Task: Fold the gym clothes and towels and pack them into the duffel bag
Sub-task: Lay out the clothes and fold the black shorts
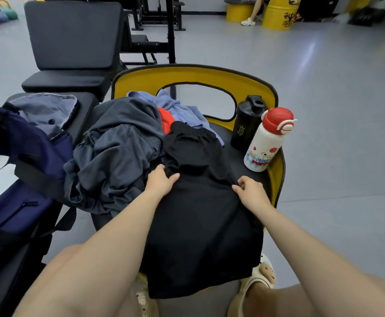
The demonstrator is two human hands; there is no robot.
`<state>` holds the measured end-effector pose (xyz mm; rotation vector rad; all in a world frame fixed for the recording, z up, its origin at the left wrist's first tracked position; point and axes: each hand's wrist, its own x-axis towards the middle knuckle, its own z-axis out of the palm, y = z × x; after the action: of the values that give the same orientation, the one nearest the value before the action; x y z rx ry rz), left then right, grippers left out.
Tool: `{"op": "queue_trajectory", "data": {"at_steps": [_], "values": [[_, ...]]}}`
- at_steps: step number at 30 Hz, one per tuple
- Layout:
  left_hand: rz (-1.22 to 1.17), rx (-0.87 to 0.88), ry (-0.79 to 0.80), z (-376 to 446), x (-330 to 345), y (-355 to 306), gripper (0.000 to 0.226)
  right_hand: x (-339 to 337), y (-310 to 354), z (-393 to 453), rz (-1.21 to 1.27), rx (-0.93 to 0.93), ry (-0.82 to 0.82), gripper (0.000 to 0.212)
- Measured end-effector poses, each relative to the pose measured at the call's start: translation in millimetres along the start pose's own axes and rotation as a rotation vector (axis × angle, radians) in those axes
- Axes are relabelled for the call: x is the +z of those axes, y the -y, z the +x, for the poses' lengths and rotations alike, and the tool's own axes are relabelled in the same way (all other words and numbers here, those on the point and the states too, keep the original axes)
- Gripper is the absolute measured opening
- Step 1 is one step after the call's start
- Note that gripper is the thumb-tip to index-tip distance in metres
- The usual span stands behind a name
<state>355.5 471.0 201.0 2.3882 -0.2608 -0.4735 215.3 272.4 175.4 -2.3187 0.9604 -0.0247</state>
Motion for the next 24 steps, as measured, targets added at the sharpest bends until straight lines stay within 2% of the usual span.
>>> {"op": "queue_trajectory", "data": {"at_steps": [6, 14, 20, 24], "values": [[0.047, 0.006, 0.095, -29, -6, 19, 0.067, -8, -4, -18, -0.045, -0.029, -0.035, 0.026], [0.049, -0.051, 0.081, -83, 1, 43, 0.063, -5, -21, -62, -0.045, 0.118, 0.144, 0.036], [0.039, -0.154, 0.149, -127, 6, 65, 0.053, 1, -42, -93, 0.06, 0.176, 0.168, 0.022], [-0.081, -0.136, 0.166, -145, 8, 77, 0.04, 0, -54, -107, 0.104, 0.157, 0.062, 0.014]]}}
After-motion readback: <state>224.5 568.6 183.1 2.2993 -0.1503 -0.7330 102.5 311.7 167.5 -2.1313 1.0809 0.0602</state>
